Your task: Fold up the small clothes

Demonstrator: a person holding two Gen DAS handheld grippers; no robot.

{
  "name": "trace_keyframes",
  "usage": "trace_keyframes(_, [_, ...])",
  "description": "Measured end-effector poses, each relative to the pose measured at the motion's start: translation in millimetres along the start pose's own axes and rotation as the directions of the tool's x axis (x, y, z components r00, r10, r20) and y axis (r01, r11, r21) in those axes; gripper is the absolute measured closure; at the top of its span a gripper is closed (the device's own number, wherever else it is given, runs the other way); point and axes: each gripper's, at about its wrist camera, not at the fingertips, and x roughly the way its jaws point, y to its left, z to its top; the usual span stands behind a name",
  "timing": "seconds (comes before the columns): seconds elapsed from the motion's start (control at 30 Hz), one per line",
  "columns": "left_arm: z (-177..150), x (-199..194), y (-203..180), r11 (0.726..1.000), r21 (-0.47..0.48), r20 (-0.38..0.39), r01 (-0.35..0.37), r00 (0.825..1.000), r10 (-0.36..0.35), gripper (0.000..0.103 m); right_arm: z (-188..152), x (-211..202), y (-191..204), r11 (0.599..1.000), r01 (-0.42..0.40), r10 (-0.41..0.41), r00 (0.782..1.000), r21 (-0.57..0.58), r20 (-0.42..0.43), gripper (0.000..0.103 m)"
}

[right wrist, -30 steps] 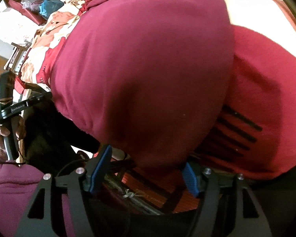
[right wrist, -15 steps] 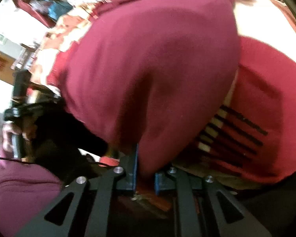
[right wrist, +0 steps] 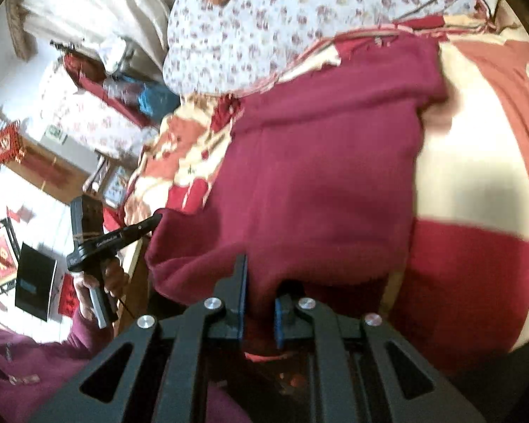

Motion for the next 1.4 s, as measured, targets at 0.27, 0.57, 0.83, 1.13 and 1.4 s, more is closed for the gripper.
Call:
trace_keyframes(0.27, [64,31,-21,1.000,0.027,0.100,0.000,0.995,-0.002,0.103,64,-2,-9,1.000,0.019,-0.022,0.992,0.023,0.127,0.091])
trace_keyframes(0.57, [122,86,-36,0.998,0.048,0.130,-0.046,0.991,0.040,0.103,119,12,-42,0.992,0.088,-0.101,0.982,0.085,0.159,0.091])
trace_keyframes(0.83, [146,121,-33,0.999,0.011,0.094,-0.034,0.995,0.033,0.103,159,32,-72,0.986,0.114,-0.133,0.978,0.125,0.158,0.092])
trace_keyframes(1.13, [164,135,-22,0.999,-0.005,0.090,-0.046,0.995,0.046,0.103,184,56,-94,0.979,0.141,-0.163,0.976,0.147,0.146,0.091])
trace_keyframes(1.4, [193,191,-5,0.993,-0.060,0.061,-0.098,0.993,0.102,0.103,213,77,-123,0.961,0.156,-0.189,0.973,0.227,0.130,0.088])
